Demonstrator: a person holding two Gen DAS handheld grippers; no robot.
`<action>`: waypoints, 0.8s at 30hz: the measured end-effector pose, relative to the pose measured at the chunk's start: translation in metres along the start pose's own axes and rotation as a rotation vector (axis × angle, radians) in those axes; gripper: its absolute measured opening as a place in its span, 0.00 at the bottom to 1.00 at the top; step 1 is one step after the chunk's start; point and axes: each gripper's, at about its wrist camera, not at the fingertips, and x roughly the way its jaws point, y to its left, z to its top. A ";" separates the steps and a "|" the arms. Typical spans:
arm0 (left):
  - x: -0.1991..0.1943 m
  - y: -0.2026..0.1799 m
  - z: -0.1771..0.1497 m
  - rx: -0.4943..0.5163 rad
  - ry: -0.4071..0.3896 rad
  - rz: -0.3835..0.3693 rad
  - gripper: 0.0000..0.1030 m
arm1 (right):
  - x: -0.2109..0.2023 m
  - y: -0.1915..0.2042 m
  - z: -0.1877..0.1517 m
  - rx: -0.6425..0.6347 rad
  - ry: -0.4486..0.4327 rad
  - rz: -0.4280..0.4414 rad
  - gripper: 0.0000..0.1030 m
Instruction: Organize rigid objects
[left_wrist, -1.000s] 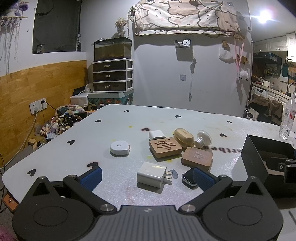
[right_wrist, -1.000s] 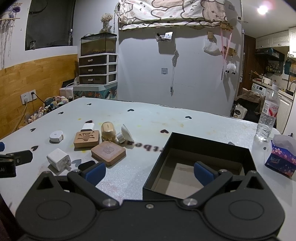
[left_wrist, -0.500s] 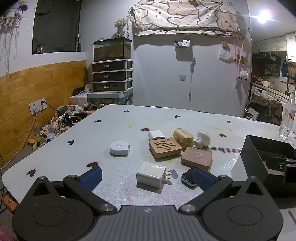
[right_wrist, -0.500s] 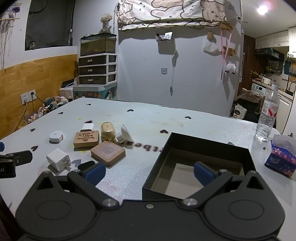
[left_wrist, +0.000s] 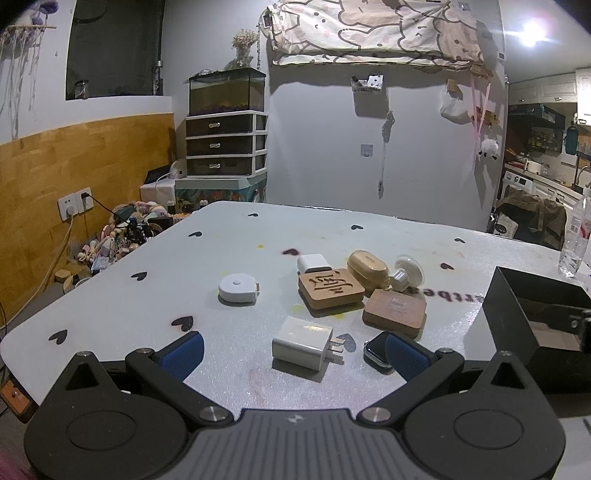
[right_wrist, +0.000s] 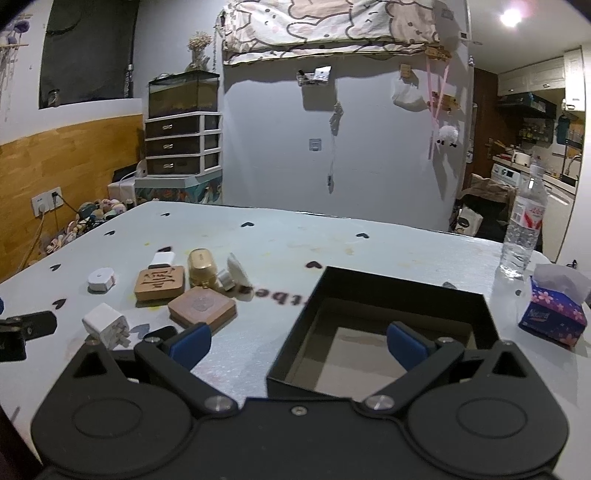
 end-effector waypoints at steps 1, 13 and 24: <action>0.001 0.001 0.000 -0.003 0.002 0.003 1.00 | 0.000 -0.003 0.000 0.005 -0.001 -0.009 1.00; 0.032 0.013 0.000 -0.009 0.020 0.023 1.00 | 0.000 -0.058 0.000 0.095 -0.015 -0.180 1.00; 0.065 0.017 -0.003 0.036 0.007 0.020 1.00 | 0.007 -0.126 -0.008 0.194 0.042 -0.373 1.00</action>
